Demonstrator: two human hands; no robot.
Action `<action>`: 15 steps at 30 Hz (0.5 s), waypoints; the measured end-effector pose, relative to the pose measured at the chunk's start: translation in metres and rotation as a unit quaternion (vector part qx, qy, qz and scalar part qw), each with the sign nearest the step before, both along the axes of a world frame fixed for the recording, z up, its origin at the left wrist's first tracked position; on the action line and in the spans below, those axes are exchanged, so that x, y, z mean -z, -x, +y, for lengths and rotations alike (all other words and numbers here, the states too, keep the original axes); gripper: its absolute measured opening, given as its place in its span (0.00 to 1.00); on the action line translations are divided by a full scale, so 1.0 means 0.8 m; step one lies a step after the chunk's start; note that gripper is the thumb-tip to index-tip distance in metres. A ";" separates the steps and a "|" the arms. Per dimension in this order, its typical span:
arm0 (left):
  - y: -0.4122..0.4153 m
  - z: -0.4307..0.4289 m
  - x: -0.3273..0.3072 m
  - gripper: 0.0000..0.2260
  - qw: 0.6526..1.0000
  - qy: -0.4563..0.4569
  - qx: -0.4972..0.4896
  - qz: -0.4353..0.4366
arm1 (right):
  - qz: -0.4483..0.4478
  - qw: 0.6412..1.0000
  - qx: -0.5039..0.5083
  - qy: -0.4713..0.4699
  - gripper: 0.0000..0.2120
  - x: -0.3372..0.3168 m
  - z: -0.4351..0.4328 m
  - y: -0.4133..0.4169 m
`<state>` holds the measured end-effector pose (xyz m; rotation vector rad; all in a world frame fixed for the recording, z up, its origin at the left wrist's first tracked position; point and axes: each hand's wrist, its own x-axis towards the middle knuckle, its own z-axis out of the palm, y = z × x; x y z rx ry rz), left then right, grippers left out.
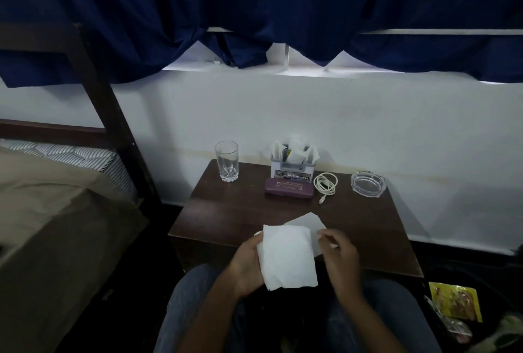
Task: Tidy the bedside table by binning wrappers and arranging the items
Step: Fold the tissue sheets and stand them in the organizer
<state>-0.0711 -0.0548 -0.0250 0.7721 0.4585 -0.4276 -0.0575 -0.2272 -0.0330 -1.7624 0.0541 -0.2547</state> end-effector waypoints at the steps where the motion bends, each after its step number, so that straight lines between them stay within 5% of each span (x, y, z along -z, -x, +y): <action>1: 0.000 0.000 0.002 0.20 1.000 -0.001 0.013 0.000 | 0.062 0.995 -0.007 -0.073 0.06 0.001 -0.006 -0.004; 4: -0.001 -0.001 0.005 0.20 0.999 -0.001 0.040 0.007 | 0.147 0.976 -0.027 -0.159 0.07 0.000 -0.013 -0.006; 15: 0.003 -0.010 0.003 0.25 0.997 -0.018 0.069 0.025 | 0.099 0.991 -0.040 -0.080 0.12 -0.001 -0.002 -0.003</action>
